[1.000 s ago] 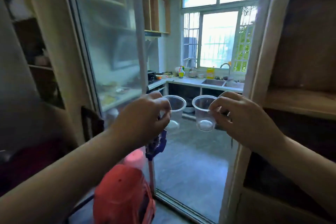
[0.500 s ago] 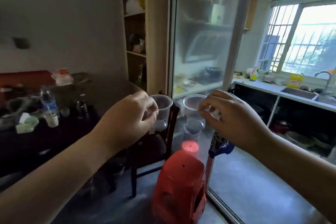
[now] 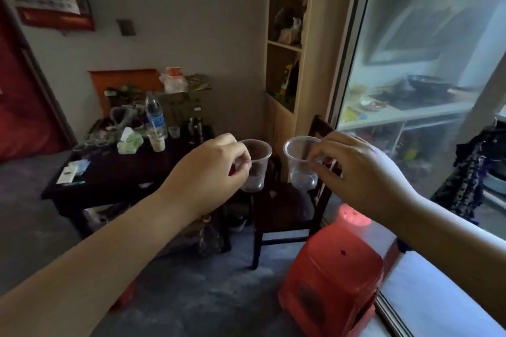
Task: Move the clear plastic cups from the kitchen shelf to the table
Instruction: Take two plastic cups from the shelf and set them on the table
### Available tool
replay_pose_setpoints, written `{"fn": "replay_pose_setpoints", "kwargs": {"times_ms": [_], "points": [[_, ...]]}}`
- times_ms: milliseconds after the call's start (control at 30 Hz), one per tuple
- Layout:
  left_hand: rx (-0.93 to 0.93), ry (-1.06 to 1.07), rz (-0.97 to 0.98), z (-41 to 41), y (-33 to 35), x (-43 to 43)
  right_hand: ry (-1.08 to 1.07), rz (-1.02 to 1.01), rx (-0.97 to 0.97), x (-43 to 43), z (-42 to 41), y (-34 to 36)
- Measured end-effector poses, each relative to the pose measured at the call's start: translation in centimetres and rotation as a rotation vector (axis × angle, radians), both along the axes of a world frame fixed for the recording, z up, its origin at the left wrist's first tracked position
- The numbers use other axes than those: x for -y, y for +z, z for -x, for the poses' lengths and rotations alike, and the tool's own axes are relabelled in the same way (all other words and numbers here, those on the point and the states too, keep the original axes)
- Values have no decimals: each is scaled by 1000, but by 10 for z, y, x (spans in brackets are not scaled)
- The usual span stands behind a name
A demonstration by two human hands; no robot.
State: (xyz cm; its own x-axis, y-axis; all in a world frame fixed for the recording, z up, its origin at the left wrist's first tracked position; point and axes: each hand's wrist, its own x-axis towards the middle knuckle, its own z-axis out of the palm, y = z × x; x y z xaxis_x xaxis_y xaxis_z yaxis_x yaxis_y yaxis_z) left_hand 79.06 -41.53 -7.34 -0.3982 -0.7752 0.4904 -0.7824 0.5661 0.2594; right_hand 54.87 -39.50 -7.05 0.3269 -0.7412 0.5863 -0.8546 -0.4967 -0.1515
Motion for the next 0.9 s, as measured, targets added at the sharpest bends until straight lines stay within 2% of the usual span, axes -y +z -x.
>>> {"fn": "replay_pose_setpoints", "kwargs": {"times_ms": [233, 433, 633, 900], "points": [[-2, 106, -48, 1, 5, 90, 91, -4, 12, 108, 20, -1], [13, 186, -55, -8, -17, 145, 164, -58, -5, 190, 17, -25], [5, 318, -75, -68, -32, 192, 312, -147, -24, 270, -48, -45], [-11, 350, -53, -155, -67, 297, 395, -178, -15, 379, -146, -77]]}}
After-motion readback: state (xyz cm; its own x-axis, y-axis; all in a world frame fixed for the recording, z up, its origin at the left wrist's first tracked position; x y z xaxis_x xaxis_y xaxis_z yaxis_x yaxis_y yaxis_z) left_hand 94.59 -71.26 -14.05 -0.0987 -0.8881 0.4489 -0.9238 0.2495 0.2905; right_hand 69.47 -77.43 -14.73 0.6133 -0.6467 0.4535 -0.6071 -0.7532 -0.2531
